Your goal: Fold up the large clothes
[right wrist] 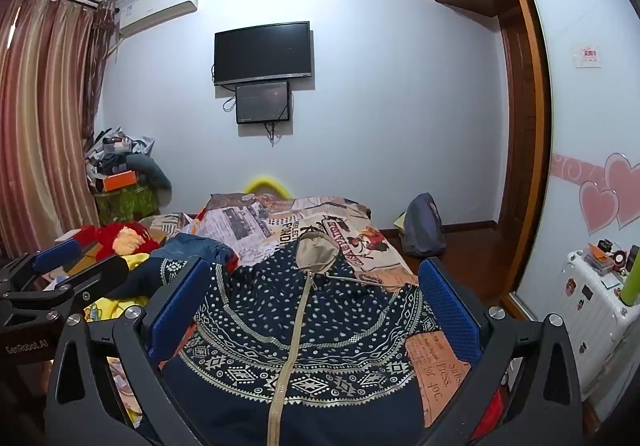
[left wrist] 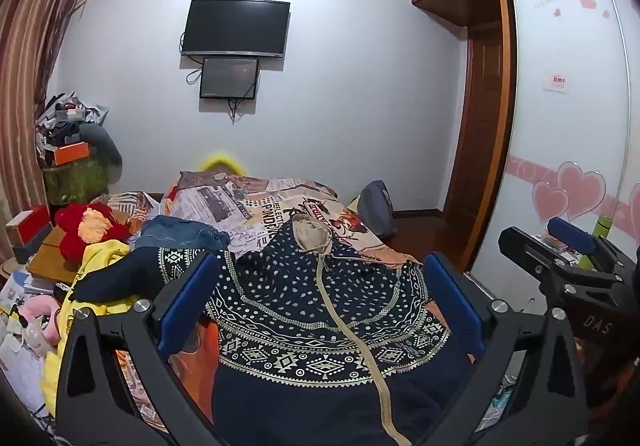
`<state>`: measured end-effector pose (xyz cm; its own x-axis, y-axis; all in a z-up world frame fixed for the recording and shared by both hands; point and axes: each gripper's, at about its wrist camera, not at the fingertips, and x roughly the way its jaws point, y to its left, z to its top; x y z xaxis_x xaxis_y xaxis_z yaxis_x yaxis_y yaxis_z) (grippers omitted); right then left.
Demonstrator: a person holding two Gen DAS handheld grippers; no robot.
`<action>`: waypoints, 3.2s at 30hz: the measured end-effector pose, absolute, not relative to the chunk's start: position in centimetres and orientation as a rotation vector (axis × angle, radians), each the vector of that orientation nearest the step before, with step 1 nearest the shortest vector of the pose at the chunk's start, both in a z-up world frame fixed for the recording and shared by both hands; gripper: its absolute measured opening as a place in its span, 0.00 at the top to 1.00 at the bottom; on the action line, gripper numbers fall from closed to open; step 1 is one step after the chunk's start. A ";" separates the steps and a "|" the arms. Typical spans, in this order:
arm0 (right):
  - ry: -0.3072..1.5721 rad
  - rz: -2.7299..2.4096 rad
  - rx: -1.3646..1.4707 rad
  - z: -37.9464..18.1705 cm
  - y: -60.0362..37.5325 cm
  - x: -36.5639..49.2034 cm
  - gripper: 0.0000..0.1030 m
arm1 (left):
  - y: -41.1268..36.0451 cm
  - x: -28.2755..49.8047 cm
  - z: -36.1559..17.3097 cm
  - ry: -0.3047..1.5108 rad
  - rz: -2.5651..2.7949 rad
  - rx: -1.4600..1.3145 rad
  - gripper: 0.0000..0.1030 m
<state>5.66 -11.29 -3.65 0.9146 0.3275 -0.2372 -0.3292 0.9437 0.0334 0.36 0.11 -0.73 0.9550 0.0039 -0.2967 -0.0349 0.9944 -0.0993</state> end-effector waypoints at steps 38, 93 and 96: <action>0.254 0.342 -0.010 -4.1 -10.9 5.9 0.00 | 1.2 0.5 -1.1 0.319 0.036 -0.131 0.00; 0.364 0.346 -0.047 -5.4 -7.2 15.1 0.00 | 12.5 10.5 -3.1 0.352 0.320 -0.170 0.00; 0.376 0.336 -0.064 -5.9 -6.7 17.1 0.00 | 14.8 12.2 -4.0 0.360 0.367 -0.176 0.00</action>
